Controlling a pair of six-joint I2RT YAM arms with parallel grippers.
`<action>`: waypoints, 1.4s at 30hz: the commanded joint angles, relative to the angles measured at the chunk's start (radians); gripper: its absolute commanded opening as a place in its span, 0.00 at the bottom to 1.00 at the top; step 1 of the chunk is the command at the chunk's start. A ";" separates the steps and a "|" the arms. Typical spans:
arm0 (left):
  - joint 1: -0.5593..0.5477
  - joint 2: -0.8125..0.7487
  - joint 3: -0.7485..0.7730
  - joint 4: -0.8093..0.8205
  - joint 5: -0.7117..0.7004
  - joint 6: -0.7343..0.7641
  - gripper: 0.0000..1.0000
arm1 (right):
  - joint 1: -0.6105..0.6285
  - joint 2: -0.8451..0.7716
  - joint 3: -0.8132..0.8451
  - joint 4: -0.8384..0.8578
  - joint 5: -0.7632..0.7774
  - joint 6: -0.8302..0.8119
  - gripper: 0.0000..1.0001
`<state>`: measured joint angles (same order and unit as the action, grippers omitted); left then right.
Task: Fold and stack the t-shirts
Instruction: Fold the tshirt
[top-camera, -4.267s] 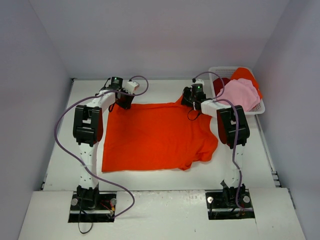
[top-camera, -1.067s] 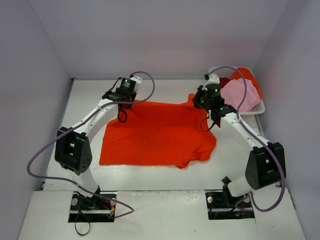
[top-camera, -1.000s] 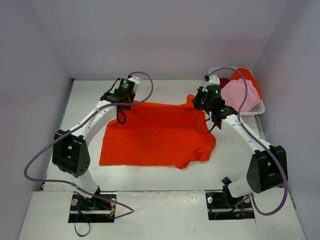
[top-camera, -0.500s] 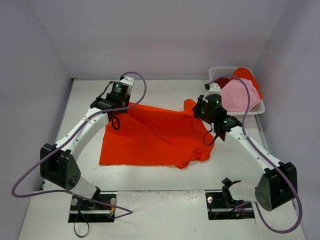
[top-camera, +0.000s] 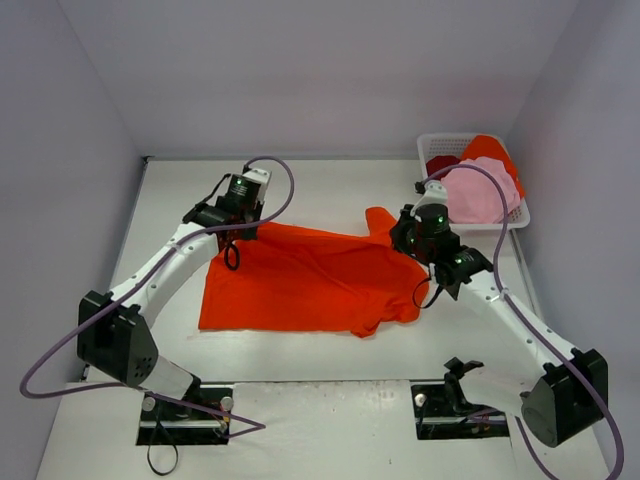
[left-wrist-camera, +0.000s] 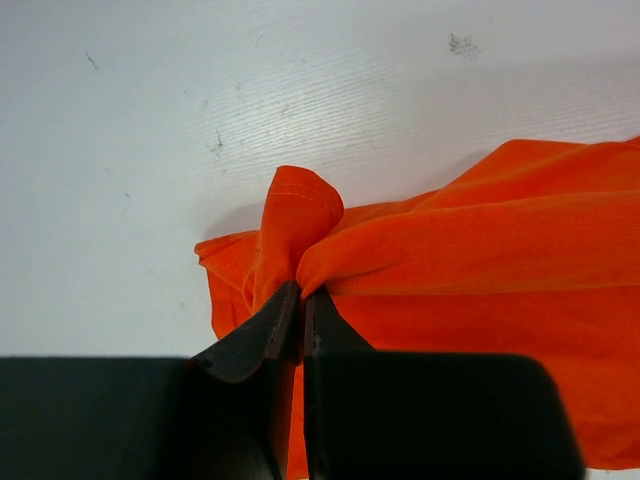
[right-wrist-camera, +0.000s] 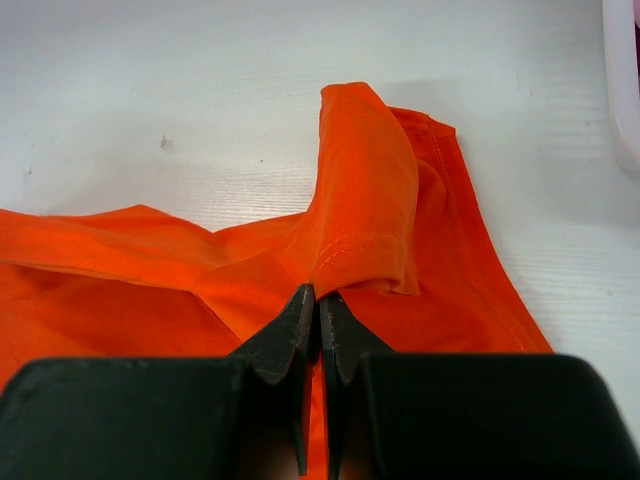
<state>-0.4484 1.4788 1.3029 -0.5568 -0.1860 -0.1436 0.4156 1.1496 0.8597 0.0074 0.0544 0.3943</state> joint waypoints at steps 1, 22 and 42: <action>-0.018 -0.003 0.021 -0.015 -0.043 -0.033 0.00 | 0.012 -0.066 0.002 0.008 0.018 0.021 0.00; -0.065 0.021 0.012 -0.060 -0.090 -0.102 0.00 | 0.066 -0.165 -0.156 -0.061 0.058 0.078 0.00; -0.096 0.037 -0.017 -0.078 -0.052 -0.159 0.00 | 0.164 -0.177 -0.203 -0.103 0.120 0.143 0.00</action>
<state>-0.5350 1.5249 1.2770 -0.6334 -0.2333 -0.2771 0.5617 0.9886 0.6579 -0.1066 0.1280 0.5076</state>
